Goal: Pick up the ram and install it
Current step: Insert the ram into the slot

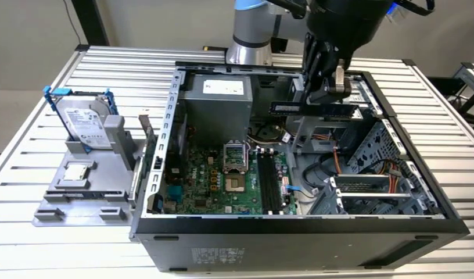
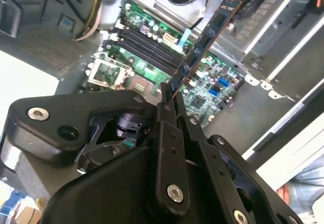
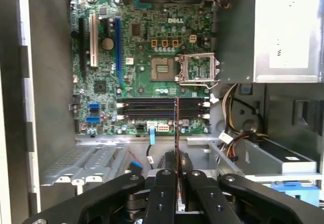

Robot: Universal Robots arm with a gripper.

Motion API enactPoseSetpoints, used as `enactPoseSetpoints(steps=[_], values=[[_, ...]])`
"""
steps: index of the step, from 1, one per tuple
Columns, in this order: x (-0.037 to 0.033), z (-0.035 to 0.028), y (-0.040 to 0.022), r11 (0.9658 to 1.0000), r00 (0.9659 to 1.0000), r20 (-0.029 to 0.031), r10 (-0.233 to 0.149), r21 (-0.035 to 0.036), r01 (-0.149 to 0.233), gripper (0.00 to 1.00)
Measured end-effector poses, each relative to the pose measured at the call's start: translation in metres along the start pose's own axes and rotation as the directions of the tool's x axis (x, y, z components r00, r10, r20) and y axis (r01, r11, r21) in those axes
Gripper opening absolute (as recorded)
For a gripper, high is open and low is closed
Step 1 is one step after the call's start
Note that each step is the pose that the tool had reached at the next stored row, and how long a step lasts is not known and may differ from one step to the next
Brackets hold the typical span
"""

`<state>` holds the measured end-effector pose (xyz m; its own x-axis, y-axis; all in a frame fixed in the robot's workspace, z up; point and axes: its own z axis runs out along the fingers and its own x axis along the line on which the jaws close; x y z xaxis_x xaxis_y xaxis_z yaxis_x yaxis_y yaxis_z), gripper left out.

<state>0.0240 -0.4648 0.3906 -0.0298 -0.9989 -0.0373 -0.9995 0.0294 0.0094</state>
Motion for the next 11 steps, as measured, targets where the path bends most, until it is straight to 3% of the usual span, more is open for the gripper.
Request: enactPoseSetpoints(steps=[5,11], values=[[-0.0157,0.0005,0.0004,1.0000,1.0000,-0.0020,0.000,0.0001,0.000,0.00],[-0.0157,0.0006,-0.0001,1.0000,1.0000,-0.0005,0.000,0.0000,0.000,0.00]])
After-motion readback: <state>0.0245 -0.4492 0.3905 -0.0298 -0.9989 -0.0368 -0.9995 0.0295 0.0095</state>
